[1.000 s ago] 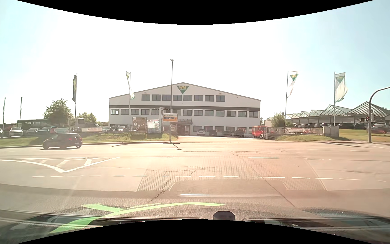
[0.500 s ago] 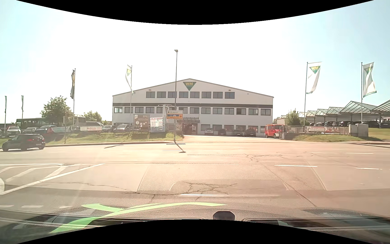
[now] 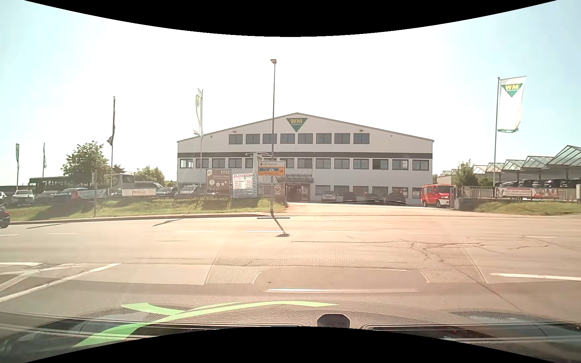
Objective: Follow the waypoints while adhering to traffic rules and regulations
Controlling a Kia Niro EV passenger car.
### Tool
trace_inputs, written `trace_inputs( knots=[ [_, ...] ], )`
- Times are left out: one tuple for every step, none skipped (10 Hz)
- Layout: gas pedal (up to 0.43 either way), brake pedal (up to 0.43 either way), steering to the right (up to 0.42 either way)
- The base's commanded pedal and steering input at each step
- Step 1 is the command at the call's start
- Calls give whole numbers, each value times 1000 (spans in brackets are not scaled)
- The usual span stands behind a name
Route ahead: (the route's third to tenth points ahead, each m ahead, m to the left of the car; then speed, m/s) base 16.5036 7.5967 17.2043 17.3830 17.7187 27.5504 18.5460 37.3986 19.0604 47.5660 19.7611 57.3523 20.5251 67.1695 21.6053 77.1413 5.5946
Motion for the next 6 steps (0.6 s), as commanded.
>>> trace_inputs(
  knots=[
    [59, 0, -133],
    [59, 0, -147],
    [59, 0, -162],
    [59, 0, -178],
    [59, 0, -194],
    [59, 0, -203]
  ],
)
